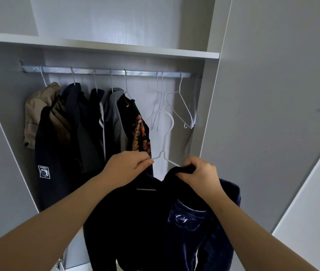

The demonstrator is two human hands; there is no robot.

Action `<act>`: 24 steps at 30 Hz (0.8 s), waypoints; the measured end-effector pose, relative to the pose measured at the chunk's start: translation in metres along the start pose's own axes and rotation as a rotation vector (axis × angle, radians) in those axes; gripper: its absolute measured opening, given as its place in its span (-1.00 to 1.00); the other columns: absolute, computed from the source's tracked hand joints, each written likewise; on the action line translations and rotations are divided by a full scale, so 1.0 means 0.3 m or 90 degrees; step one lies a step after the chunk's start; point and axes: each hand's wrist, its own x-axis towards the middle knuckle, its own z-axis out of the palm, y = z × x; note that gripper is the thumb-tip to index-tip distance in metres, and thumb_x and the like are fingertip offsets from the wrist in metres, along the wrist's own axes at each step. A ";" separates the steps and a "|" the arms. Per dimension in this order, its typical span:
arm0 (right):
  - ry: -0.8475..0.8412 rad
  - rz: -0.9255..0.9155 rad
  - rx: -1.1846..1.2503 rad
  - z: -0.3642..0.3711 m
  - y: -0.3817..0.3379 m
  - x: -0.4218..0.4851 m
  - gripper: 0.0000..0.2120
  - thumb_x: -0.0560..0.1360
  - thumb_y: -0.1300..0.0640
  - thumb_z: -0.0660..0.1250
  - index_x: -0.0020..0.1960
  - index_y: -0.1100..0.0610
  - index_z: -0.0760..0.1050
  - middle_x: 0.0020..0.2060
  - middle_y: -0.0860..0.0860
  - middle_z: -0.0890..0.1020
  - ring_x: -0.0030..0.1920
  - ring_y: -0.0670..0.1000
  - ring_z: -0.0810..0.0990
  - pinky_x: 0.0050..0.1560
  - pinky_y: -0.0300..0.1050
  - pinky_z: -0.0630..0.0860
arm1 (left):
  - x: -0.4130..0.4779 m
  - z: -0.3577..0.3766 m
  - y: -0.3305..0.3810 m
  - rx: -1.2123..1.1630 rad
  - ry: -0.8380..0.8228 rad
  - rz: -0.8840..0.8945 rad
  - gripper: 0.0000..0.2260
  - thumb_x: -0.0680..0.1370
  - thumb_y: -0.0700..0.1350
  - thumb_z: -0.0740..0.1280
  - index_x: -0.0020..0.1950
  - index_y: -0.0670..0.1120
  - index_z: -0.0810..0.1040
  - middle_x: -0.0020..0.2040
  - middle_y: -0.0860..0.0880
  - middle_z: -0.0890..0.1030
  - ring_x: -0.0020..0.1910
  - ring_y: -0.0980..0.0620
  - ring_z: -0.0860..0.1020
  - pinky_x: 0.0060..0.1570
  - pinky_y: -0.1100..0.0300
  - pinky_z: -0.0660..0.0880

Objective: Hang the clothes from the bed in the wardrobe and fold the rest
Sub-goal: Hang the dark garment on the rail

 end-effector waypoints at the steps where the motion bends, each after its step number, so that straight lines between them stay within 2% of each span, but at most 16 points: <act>1: 0.000 -0.011 -0.008 -0.013 0.006 0.003 -0.81 0.32 0.12 0.49 -0.20 -0.01 0.48 -0.31 -0.17 0.51 -0.20 -0.06 0.55 -0.19 -0.24 0.47 | 0.003 0.002 0.001 -0.005 0.045 -0.010 -0.73 0.59 0.07 0.16 -0.19 -0.04 0.50 -0.32 0.07 0.50 -0.29 0.10 0.48 -0.29 0.17 0.40; 2: 0.003 -0.012 -0.050 -0.025 0.013 0.007 -0.78 0.34 0.08 0.48 -0.06 0.00 0.51 -0.20 -0.16 0.52 -0.07 -0.03 0.55 -0.04 -0.21 0.44 | 0.005 0.001 0.003 -0.017 0.087 -0.023 -0.71 0.58 0.06 0.18 -0.20 -0.09 0.52 -0.32 0.03 0.52 -0.30 0.08 0.49 -0.29 0.15 0.40; 4: 0.003 0.008 -0.217 -0.054 0.047 0.012 -0.60 0.38 -0.06 0.41 0.18 -0.05 0.45 0.03 -0.12 0.54 0.15 0.01 0.47 0.19 -0.10 0.24 | 0.011 -0.004 -0.002 -0.038 0.145 -0.044 -0.70 0.57 0.04 0.21 -0.20 -0.13 0.56 -0.33 -0.01 0.54 -0.30 0.05 0.49 -0.31 0.11 0.41; 6: -0.003 0.049 -0.329 -0.089 0.086 0.008 -0.59 0.43 -0.13 0.32 0.25 -0.08 0.39 0.14 -0.09 0.53 0.23 0.03 0.40 0.22 -0.05 0.10 | 0.018 -0.013 -0.016 -0.049 0.173 -0.069 -0.72 0.56 0.03 0.23 -0.19 -0.11 0.59 -0.34 0.00 0.54 -0.31 0.06 0.49 -0.34 0.12 0.39; 10: -0.047 0.111 -0.357 -0.112 0.105 0.005 -0.78 0.51 -0.01 0.18 0.09 0.06 0.44 -0.02 -0.01 0.52 0.15 0.09 0.42 0.19 -0.01 0.17 | 0.026 -0.003 -0.012 -0.057 0.175 -0.084 -0.75 0.55 0.04 0.25 -0.16 -0.07 0.63 -0.32 0.03 0.56 -0.29 0.08 0.50 -0.35 0.16 0.39; 14: -0.072 0.084 -0.321 -0.076 0.079 0.003 -0.93 0.51 0.10 0.13 -0.07 0.10 0.31 -0.23 -0.02 0.43 -0.02 0.10 0.45 0.05 -0.04 0.18 | 0.031 0.017 0.005 -0.050 0.193 -0.085 -0.76 0.55 0.04 0.25 -0.15 -0.04 0.63 -0.27 0.04 0.59 -0.26 0.10 0.51 -0.37 0.27 0.34; 18: -0.046 0.027 -0.273 -0.033 0.051 0.000 -0.88 0.51 0.10 0.13 0.02 0.08 0.35 -0.23 -0.02 0.49 -0.10 0.07 0.47 -0.04 -0.11 0.09 | 0.022 0.031 0.017 -0.046 0.185 -0.068 -0.76 0.55 0.05 0.23 -0.14 -0.04 0.61 -0.29 0.07 0.55 -0.30 0.17 0.46 -0.38 0.28 0.33; 21: 0.000 0.048 -0.184 -0.048 0.042 0.011 -0.86 0.51 0.13 0.16 0.05 0.09 0.41 -0.22 -0.04 0.52 -0.07 0.09 0.52 -0.12 -0.17 0.02 | 0.004 0.016 -0.011 -0.042 0.123 -0.061 -0.73 0.55 0.09 0.21 -0.17 -0.04 0.58 -0.30 0.06 0.53 -0.30 0.16 0.47 -0.34 0.19 0.40; 24: 0.030 0.082 -0.134 -0.073 0.047 0.023 -0.87 0.50 0.15 0.20 0.03 0.07 0.44 -0.33 -0.10 0.48 -0.14 0.10 0.48 -0.11 -0.20 0.05 | -0.027 -0.025 -0.083 0.032 0.041 -0.102 -0.67 0.56 0.14 0.18 -0.19 -0.07 0.54 -0.30 0.04 0.48 -0.28 0.08 0.48 -0.27 0.12 0.42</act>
